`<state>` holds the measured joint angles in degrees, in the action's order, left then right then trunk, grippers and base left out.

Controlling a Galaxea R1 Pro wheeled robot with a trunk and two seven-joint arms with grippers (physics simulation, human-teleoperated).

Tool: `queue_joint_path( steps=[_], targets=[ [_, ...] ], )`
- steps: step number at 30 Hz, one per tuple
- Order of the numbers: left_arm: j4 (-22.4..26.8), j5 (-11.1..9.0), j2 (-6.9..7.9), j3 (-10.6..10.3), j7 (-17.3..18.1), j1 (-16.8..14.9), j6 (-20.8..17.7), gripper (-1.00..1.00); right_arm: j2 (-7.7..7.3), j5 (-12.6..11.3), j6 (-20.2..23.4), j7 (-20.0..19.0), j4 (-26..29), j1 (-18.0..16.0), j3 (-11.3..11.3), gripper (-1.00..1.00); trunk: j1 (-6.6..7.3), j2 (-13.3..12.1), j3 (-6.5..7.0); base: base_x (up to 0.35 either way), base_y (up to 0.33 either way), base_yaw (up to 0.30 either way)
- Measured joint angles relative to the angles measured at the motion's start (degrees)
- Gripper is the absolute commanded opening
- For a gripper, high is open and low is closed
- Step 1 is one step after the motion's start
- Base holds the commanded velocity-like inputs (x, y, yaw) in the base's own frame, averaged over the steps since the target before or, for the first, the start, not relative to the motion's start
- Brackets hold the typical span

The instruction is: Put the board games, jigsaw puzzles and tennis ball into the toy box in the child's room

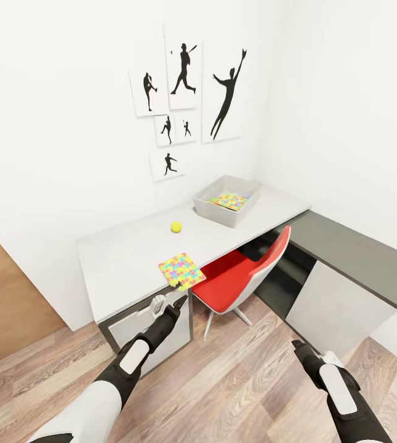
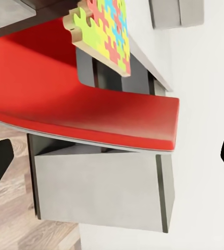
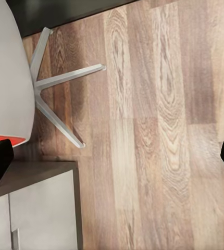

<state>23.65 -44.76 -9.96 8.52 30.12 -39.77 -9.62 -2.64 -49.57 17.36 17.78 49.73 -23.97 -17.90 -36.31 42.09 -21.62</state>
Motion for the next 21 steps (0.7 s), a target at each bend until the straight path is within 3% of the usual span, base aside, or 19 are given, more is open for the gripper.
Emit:
queue_joint_path(
  steps=[21],
  targets=[
    [0.01,0.09,0.00,-0.06,0.31,0.00,-0.07,1.00,0.06,0.00,0.00,-0.03,-0.09,0.00,0.07,1.00,-4.62,8.44,-3.78,0.000,0.000,0.000]
  ],
)
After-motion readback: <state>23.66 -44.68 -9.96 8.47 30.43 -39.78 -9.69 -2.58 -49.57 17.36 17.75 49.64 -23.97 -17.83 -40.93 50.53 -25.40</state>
